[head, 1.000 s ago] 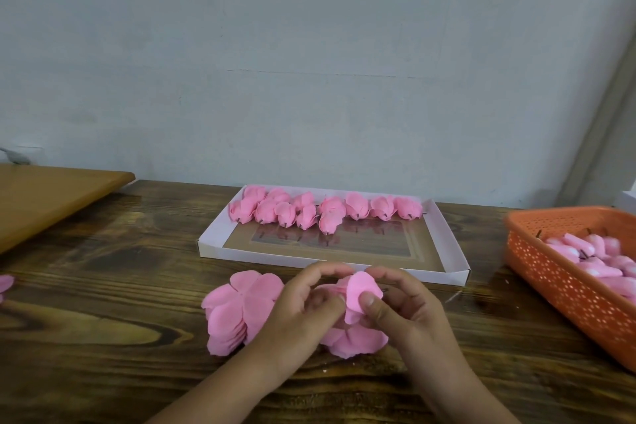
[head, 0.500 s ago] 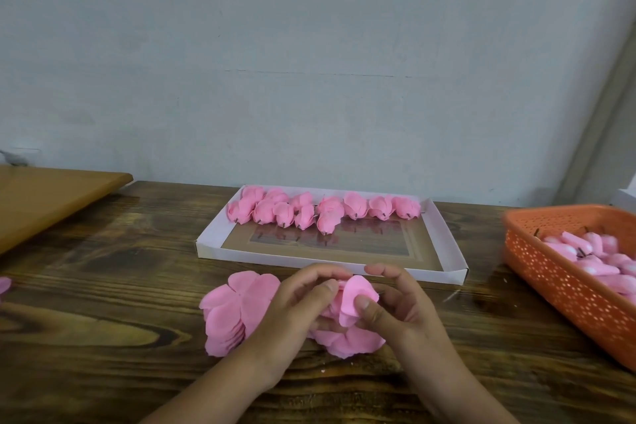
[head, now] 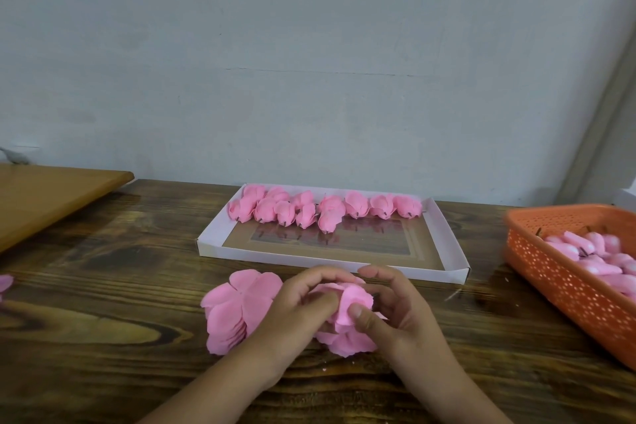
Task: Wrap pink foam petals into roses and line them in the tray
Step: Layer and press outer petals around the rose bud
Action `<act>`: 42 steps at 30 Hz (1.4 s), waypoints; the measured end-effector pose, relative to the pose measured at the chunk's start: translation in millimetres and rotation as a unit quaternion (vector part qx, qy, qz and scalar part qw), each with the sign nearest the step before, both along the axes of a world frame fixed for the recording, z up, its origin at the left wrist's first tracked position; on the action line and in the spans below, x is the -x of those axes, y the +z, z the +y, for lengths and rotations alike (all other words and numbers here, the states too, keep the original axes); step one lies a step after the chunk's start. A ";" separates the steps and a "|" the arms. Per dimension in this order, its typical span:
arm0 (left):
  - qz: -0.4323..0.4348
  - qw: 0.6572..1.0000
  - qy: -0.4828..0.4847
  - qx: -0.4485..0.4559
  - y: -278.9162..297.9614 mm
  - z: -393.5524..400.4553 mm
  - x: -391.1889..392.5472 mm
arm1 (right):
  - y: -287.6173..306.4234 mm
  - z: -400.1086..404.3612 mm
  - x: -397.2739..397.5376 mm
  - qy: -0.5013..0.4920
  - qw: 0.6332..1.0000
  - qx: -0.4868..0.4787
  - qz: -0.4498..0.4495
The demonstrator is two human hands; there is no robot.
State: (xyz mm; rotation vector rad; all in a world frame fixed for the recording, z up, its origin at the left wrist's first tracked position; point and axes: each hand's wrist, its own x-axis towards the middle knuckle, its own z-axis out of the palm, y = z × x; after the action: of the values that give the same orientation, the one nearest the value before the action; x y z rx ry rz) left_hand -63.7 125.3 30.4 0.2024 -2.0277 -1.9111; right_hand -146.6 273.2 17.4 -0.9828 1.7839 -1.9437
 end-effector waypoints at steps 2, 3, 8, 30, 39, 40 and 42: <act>-0.006 1.000 0.011 0.011 -0.1 0.4 0.4 | -0.1 0.8 -1.7 0.000 1.000 -0.004 0.025; -0.009 1.000 0.017 0.015 -0.7 0.4 0.5 | -0.2 0.7 -2.6 -0.001 0.999 -0.003 0.037; -0.005 0.999 0.037 0.009 -0.4 1.5 0.6 | -3.2 -0.7 -4.3 -0.009 0.998 0.007 0.061; 0.022 0.999 -0.016 0.043 -4.2 -1.3 -3.9 | -3.5 -2.5 -0.5 0.013 0.999 0.014 -0.044; 0.091 0.982 0.068 0.154 -8.2 0.1 2.0 | -1.5 -0.4 -1.1 0.031 0.998 0.026 -0.043; 0.101 0.979 0.069 0.160 -8.0 -0.7 1.7 | -0.6 -0.3 -0.7 0.032 0.998 0.027 -0.038; 0.108 0.977 0.071 0.168 -7.6 -1.5 1.0 | 1.1 -0.1 -0.6 0.025 0.999 0.026 -0.018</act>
State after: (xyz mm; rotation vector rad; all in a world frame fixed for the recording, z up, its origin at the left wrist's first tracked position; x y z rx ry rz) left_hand -64.8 123.8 22.8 0.0483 -2.0850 -1.4120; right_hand -146.0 273.2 18.5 -0.9933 1.6820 -1.9725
